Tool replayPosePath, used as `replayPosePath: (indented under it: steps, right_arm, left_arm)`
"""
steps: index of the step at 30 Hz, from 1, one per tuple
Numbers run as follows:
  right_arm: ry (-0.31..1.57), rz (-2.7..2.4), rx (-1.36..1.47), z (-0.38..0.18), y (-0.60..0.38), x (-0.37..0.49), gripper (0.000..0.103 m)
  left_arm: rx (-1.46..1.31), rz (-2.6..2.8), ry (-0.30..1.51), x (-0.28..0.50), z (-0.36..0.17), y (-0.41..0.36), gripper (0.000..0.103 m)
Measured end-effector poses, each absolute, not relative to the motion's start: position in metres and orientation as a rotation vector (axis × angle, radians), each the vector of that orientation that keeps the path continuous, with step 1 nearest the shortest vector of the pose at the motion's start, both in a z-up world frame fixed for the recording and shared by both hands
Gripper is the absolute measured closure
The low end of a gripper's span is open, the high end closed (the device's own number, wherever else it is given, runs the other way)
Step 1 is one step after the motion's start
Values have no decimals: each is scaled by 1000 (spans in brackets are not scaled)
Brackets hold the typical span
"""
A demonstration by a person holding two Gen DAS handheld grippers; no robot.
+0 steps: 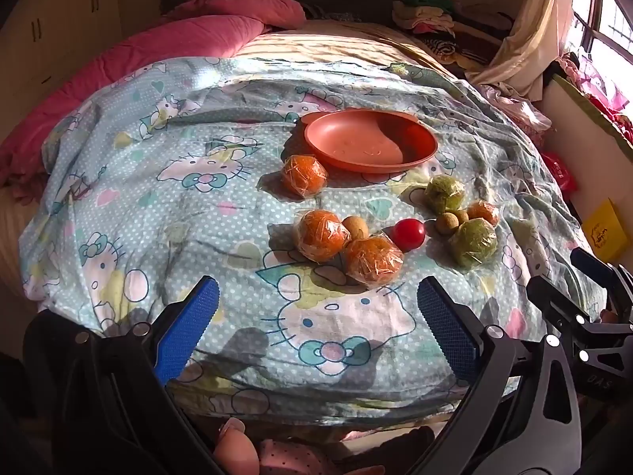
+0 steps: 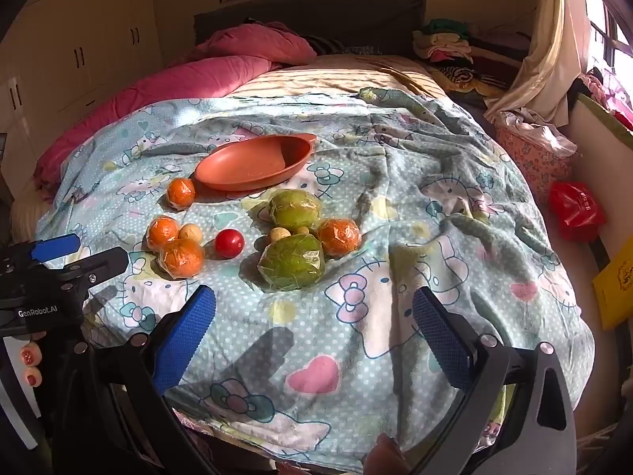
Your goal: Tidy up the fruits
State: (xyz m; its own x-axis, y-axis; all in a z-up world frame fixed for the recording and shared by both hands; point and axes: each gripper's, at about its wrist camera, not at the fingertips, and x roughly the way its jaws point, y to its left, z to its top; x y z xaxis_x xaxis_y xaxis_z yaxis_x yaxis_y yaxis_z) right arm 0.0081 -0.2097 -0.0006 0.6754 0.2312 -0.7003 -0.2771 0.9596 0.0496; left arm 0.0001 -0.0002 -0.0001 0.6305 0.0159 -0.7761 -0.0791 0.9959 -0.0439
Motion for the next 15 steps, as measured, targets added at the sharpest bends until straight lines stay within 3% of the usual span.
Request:
replayPosePath:
  steps: [15]
  right_arm:
    - [779, 287, -61, 1, -209, 7, 4]
  left_arm:
    - [-84, 43, 885, 0, 0, 0, 8]
